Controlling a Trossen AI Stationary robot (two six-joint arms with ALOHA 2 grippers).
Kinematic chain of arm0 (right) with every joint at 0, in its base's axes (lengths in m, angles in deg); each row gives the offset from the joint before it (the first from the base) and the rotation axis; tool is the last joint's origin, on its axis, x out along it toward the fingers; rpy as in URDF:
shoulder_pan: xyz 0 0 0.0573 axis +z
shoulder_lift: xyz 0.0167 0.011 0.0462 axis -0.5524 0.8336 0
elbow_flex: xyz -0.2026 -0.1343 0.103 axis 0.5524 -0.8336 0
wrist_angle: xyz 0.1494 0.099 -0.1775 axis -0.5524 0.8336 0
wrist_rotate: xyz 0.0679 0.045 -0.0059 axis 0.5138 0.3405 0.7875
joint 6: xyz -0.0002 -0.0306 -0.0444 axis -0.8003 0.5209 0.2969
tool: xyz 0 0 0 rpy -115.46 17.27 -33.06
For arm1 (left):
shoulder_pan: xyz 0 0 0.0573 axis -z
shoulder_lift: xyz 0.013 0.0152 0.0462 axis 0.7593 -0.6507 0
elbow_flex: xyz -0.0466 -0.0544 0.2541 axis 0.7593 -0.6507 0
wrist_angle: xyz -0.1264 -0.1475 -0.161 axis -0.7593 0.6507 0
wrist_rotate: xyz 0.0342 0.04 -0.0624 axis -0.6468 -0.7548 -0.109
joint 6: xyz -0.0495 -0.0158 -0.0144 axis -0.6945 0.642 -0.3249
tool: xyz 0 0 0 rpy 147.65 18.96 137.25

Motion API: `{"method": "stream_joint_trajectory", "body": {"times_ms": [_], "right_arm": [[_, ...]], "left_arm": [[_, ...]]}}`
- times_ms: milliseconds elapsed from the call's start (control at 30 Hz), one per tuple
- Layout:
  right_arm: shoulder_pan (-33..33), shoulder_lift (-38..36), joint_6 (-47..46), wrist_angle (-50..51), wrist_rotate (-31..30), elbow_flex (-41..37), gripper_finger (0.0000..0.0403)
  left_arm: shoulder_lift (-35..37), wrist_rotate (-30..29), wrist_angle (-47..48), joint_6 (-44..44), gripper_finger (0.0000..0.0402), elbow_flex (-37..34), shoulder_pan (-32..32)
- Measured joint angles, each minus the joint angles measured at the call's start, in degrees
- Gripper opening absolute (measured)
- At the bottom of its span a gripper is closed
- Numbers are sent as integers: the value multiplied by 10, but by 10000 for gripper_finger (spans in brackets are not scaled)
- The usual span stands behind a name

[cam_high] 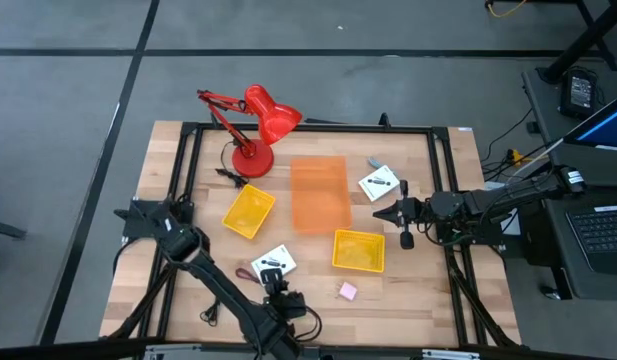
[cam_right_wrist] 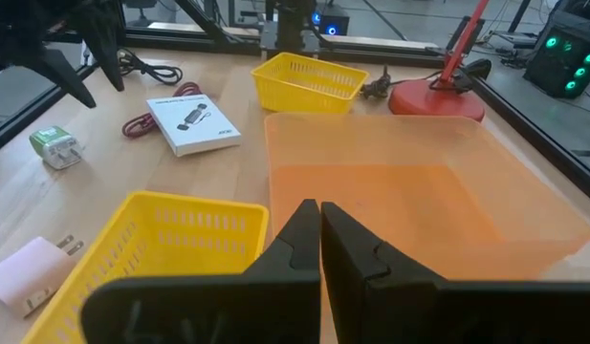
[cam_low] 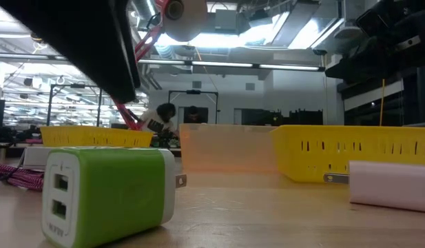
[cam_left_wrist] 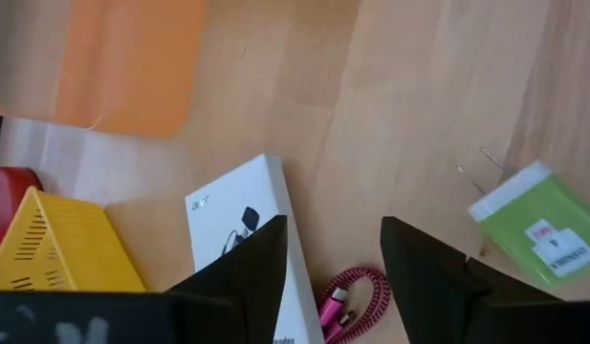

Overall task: Pick and place items into bin
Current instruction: Put the bottom card reader box into the orange bin

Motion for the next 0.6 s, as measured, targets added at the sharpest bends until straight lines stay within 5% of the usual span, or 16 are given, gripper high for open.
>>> {"method": "stream_joint_trajectory", "body": {"times_ms": [600], "right_arm": [[0,0,2,26,0,0,0]], "left_arm": [[-26,-14,1,43,164,0,-14]]}}
